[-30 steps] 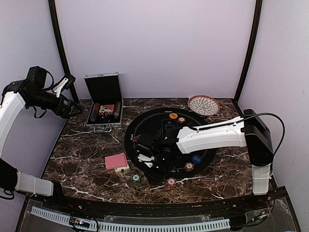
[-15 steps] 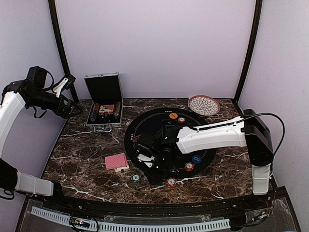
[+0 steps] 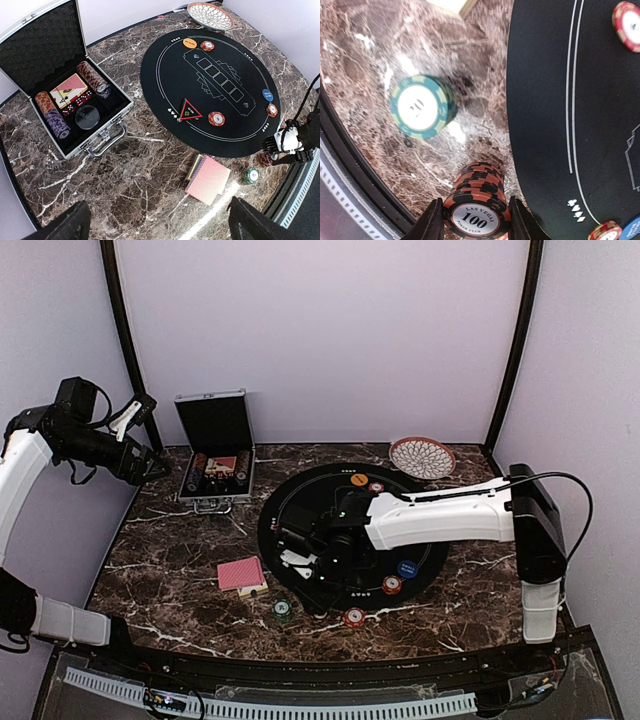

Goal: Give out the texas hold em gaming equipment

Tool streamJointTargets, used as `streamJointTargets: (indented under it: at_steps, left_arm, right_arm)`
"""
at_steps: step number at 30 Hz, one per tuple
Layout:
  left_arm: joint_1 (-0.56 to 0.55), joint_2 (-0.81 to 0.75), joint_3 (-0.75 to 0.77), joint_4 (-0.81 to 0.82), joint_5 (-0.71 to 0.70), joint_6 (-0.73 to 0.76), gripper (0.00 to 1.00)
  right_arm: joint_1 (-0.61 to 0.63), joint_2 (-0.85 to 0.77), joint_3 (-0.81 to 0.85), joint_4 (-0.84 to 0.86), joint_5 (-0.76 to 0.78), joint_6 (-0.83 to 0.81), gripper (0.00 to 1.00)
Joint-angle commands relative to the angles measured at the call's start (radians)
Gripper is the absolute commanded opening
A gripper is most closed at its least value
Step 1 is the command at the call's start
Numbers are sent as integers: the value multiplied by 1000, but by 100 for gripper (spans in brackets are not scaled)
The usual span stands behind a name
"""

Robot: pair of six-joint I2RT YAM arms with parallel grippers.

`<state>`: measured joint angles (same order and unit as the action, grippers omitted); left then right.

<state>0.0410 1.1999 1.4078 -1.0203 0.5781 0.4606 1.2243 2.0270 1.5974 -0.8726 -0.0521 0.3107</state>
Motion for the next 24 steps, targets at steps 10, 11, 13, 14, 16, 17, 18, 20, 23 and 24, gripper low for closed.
streamJointTargets:
  at_steps: [10, 11, 13, 14, 16, 17, 18, 20, 23, 24]
  left_arm:
    - [-1, -29, 30, -28, 7, 14, 99]
    - [-2, -29, 30, -28, 7, 15, 99]
    - [-2, -32, 29, -29, 7, 17, 99]
    - [-2, -33, 28, -28, 7, 17, 99]
    - [-1, -31, 25, -27, 8, 16, 99]
    - [-1, -32, 25, -26, 12, 16, 99]
    - [-2, -31, 25, -24, 14, 15, 99]
    - [-2, -28, 26, -24, 15, 14, 99]
    - [-1, -25, 31, -24, 14, 15, 99]
    - [-2, -25, 31, -24, 14, 14, 99]
  right_arm:
    - [-54, -3, 168, -79, 49, -23, 14]
    - [-66, 3, 178, -75, 49, -24, 14]
    - [-96, 21, 200, -69, 80, -24, 14]
    - [-113, 33, 211, -65, 85, -24, 14]
    - [-146, 58, 237, -46, 92, -21, 14]
    - [-161, 74, 266, -41, 103, -21, 14]
    - [-174, 94, 291, -39, 113, -22, 14]
    - [-208, 143, 343, -35, 122, -22, 14]
    - [-251, 207, 419, -18, 135, -20, 14]
    - [-264, 232, 452, -18, 136, -20, 14]
